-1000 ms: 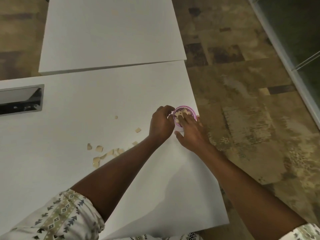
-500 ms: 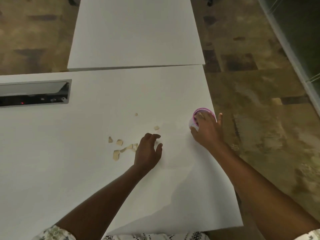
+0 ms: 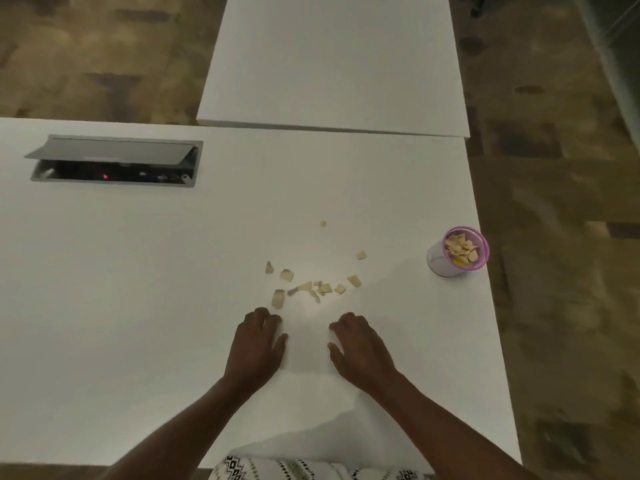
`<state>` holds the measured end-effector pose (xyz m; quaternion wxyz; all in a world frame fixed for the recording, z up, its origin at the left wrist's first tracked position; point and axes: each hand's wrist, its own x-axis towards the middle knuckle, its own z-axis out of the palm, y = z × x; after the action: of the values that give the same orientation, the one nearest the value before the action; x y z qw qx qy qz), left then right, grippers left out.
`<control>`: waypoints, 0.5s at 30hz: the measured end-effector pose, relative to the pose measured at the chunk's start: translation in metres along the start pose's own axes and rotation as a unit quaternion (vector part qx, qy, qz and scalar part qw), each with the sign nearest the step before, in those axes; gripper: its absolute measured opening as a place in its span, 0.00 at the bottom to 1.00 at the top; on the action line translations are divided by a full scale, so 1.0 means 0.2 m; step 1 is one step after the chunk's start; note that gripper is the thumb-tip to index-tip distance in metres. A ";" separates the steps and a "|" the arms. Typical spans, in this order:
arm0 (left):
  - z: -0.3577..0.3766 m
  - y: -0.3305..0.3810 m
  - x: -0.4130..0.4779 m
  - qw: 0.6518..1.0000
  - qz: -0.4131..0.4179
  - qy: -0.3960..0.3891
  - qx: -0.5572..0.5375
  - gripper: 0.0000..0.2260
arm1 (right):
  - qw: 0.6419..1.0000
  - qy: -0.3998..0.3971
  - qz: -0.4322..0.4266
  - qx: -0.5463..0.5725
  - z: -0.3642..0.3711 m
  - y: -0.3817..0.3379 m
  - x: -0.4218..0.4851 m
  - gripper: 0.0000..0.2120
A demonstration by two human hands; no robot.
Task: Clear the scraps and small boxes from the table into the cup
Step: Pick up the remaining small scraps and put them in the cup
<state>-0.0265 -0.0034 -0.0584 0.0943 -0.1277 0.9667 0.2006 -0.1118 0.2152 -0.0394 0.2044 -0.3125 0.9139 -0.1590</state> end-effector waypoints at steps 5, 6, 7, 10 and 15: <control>0.03 -0.03 0.04 0.997 0.064 -0.018 0.049 0.17 | 0.997 -0.057 -0.038 -0.046 0.06 -0.09 0.14 0.19; 0.02 -0.02 0.07 0.996 0.072 -0.020 0.057 0.19 | 0.996 -0.059 -0.035 -0.050 0.05 -0.10 0.19 0.21; 0.02 -0.01 0.11 0.995 0.080 -0.022 0.062 0.21 | 0.996 -0.061 -0.029 -0.049 0.04 -0.10 0.24 0.22; -0.03 0.01 0.22 0.994 0.096 -0.004 0.050 0.21 | 0.999 -0.033 -0.005 -0.020 -0.02 -0.09 0.36 0.23; -0.11 0.00 0.36 0.999 -0.008 0.035 -0.003 0.29 | 0.991 0.076 0.106 0.025 -0.14 0.07 0.48 0.28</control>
<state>-0.0987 -0.0277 -0.0547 0.0614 -0.1431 0.9677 0.1981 -0.2023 0.1695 -0.0474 0.1577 -0.1952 0.9506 -0.1827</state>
